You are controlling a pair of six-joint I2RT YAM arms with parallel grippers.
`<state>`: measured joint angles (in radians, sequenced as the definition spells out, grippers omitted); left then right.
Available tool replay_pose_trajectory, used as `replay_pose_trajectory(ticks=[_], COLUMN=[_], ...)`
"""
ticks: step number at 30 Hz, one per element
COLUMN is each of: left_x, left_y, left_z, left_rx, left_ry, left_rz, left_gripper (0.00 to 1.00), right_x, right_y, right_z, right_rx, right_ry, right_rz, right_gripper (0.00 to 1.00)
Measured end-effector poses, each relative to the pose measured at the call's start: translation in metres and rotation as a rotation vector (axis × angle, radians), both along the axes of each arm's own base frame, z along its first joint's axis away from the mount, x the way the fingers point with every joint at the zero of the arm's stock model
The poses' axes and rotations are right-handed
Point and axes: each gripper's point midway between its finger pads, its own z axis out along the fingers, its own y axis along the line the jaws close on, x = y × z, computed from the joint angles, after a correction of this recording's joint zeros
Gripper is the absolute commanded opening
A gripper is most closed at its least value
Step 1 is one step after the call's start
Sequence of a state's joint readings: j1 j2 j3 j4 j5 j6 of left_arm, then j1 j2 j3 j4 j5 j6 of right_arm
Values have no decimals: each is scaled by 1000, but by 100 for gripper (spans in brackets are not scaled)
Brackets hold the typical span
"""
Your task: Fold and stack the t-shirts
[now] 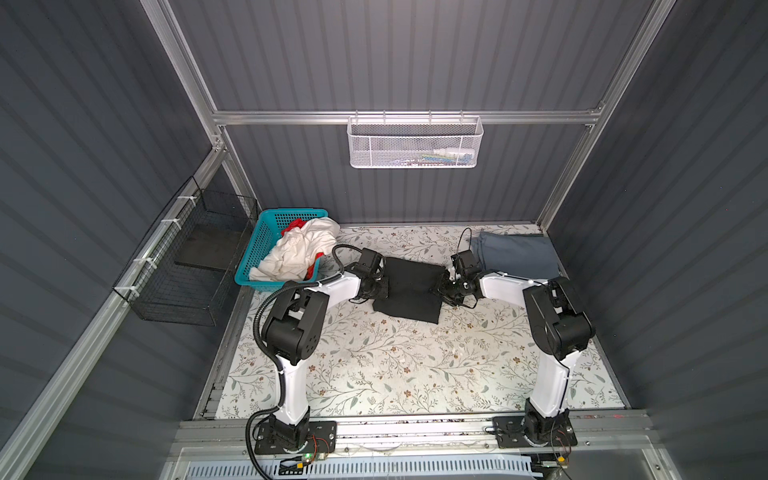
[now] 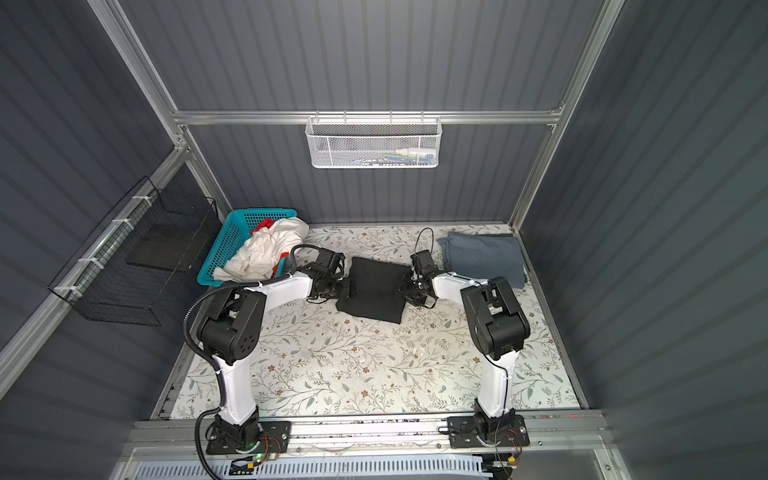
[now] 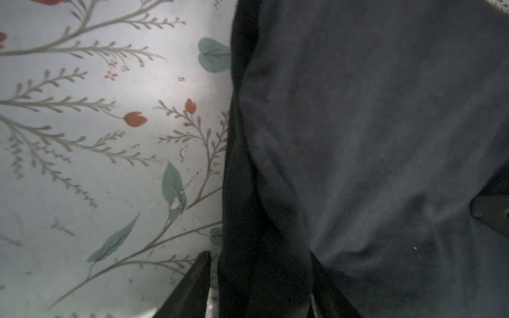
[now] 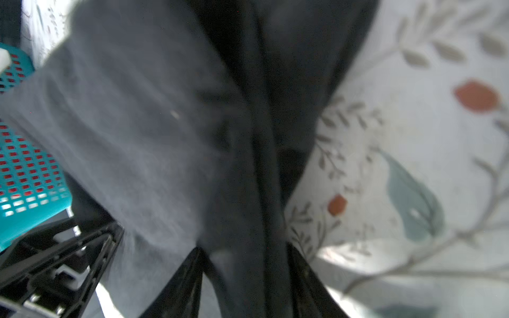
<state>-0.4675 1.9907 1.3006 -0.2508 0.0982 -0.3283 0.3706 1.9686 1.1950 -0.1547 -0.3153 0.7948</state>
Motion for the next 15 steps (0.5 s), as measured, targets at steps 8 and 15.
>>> replay_pose_trajectory(ticks=[8,15], left_x=[-3,-3], left_y=[1,3], left_z=[-4,-3], left_rx=[2,-2], left_ry=[3,-12], left_rz=[0,3], left_gripper=[55,56], right_x=[7,12], right_y=[2,6], right_z=[-6,-5], right_rx=[-30,-50], right_ry=[-8,-26], right_rz=[18,59], right_gripper=[18,0])
